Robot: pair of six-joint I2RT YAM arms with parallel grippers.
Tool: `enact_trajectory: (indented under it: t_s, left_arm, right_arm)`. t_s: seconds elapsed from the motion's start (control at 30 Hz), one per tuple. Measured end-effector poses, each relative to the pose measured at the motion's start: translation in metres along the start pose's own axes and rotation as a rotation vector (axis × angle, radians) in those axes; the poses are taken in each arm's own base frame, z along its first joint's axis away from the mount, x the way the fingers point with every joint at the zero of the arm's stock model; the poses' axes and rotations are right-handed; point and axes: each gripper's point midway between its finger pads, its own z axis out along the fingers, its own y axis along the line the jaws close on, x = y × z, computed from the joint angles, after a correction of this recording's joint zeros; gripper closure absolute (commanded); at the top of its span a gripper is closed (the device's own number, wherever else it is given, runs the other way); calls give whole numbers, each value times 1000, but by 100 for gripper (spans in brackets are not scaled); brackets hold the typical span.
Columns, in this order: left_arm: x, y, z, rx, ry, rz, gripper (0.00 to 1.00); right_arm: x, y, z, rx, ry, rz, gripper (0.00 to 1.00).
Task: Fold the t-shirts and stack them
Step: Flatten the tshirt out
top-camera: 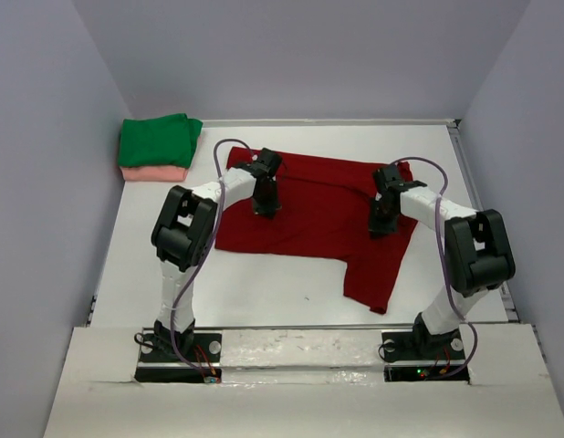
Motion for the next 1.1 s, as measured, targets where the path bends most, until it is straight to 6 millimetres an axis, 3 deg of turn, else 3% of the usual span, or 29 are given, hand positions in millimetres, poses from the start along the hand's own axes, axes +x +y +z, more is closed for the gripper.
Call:
enact_trajectory:
  t_s: [0.13, 0.47, 0.77, 1.1]
  left_arm:
    - [-6, -4, 3, 8, 7, -2, 100]
    - [-30, -24, 15, 42, 14, -7, 100]
    - [-79, -39, 33, 89, -8, -37, 100]
    - [-116, -10, 38, 105, -28, -116, 100]
  right_arm:
    - [-6, 4, 15, 5, 29, -14, 100]
    - [-44, 20, 29, 7, 40, -42, 100]
    - [-117, 43, 50, 10, -11, -50, 100]
    - [-184, 39, 67, 8, -79, -40, 100]
